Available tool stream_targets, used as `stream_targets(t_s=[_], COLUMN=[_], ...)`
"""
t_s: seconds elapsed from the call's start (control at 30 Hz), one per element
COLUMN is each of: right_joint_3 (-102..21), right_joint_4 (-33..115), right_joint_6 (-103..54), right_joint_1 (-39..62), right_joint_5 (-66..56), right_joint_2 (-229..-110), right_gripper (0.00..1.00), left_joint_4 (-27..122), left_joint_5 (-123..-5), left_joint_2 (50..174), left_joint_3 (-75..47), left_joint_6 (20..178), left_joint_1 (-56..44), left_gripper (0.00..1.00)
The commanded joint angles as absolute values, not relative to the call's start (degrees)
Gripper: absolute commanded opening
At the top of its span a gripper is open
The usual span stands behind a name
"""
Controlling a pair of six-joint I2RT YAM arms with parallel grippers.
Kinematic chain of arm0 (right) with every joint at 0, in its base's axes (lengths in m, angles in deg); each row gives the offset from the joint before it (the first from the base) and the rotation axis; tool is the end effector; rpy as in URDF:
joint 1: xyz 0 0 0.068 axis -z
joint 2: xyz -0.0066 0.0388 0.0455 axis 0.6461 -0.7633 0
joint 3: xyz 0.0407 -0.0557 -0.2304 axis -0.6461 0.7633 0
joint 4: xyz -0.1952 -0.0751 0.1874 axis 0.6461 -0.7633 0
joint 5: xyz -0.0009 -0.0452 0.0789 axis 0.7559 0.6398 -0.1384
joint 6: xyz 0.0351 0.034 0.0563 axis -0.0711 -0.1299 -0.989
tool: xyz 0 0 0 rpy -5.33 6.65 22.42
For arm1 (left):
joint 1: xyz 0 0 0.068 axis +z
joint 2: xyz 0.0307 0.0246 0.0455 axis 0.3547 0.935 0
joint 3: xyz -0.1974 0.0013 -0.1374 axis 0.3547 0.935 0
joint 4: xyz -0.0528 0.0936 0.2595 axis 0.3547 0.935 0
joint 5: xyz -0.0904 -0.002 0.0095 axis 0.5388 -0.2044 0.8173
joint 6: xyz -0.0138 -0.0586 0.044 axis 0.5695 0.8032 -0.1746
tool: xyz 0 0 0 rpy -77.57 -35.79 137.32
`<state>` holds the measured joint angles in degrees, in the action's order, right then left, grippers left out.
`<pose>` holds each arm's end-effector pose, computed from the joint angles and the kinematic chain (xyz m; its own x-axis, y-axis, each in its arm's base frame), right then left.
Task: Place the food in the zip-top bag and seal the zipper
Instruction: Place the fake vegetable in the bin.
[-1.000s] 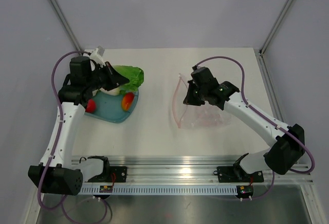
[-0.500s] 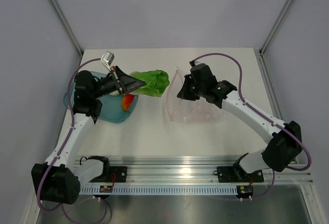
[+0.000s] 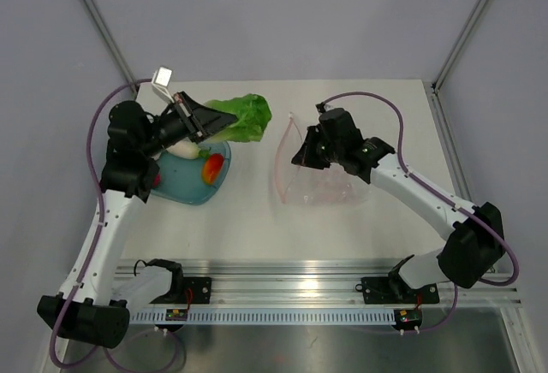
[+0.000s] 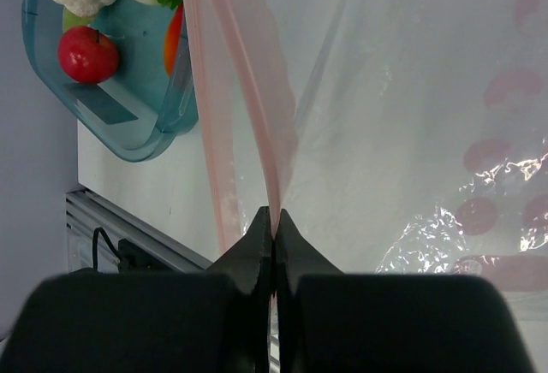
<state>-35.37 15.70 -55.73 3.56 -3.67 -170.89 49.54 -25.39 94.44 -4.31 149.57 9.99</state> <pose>0.2910 0.2258 0.2631 -0.7981 0.1679 -0.5787 -0.2235 0.8094 0.5431 0.2598 -0.0962 0.4011 -0.7038 -0.4799 -0.5238 0.4722 0.2350 -0.8496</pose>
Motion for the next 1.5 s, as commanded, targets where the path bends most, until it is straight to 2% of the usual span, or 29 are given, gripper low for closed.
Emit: stream_targets(t_s=[0.0,0.03,0.13,0.3,0.43,0.67,0.7,0.73,0.77,0.87,0.93,1.03,1.1,1.23,1.33,1.47], right_joint_3=[-33.72,-33.45,-32.57,-30.90,-30.63,-29.84,-29.84,-29.84,-29.84,-29.76,-29.67,-29.75,-30.02,-30.37,-30.28,-30.37], right_joint_4=[16.60,16.43,15.90,15.20,13.45,13.00,13.00,13.00,12.91,12.74,12.74,12.65,12.65,12.30,12.21,11.33], right_joint_6=[-56.40,-56.32,-56.32,-56.23,-55.53,-55.70,-55.79,-55.96,-56.05,-56.23,-56.40,-56.23,-56.23,-56.23,-56.40,-56.40], right_joint_1=[3.86,3.77,3.77,3.77,3.77,3.77,3.77,3.77,3.77,3.77,3.77,3.77,3.77,3.86,3.77,3.77], right_joint_5=[-3.81,-3.90,-4.07,-4.07,-4.25,-4.33,-4.60,-4.77,-5.21,-5.48,-5.48,-5.48,-5.57,-6.00,-5.83,-5.13], right_joint_2=[-167.25,-166.82,-165.93,-164.18,-163.47,-163.73,-163.91,-164.43,-164.53,-164.97,-165.31,-165.76,-166.28,-166.81,-166.38,-165.93], right_gripper=[0.00,0.00,0.00,0.00,0.00,0.00,0.00,0.00,0.01,0.06,0.07,0.07,0.07,0.07,0.07,0.07], left_joint_4=[80.37,82.74,82.24,81.36,87.49,89.09,89.70,91.10,91.64,90.60,89.98,90.50,90.85,89.89,88.48,88.40], left_joint_5=[-48.95,-54.99,-61.26,-64.10,-66.56,-71.21,-71.92,-73.75,-74.12,-75.08,-80.85,-83.96,-83.01,-76.78,-75.97,-72.72], left_joint_2=[95.39,95.74,97.85,103.99,112.07,114.37,114.81,115.25,115.60,113.68,111.04,110.42,111.38,116.55,119.90,127.36], left_joint_3=[-13.22,-12.96,-10.06,-9.35,-12.95,-11.20,-11.72,-12.25,-12.95,-12.35,-12.43,-13.40,-13.49,-12.26,-12.34,-14.98], left_joint_6=[127.74,127.55,126.76,120.89,115.95,115.41,115.76,115.85,115.85,115.07,114.01,111.38,109.71,109.00,109.00,108.82], left_joint_1=[11.37,11.81,13.83,17.26,20.15,23.50,23.50,23.59,23.50,22.63,18.70,13.33,11.55,10.32,10.49,11.11], left_gripper=[0.00,0.00,0.00,0.00,0.00,0.02,0.15,0.80,0.98,0.99,0.98,0.90,0.82,0.75,0.65,0.64])
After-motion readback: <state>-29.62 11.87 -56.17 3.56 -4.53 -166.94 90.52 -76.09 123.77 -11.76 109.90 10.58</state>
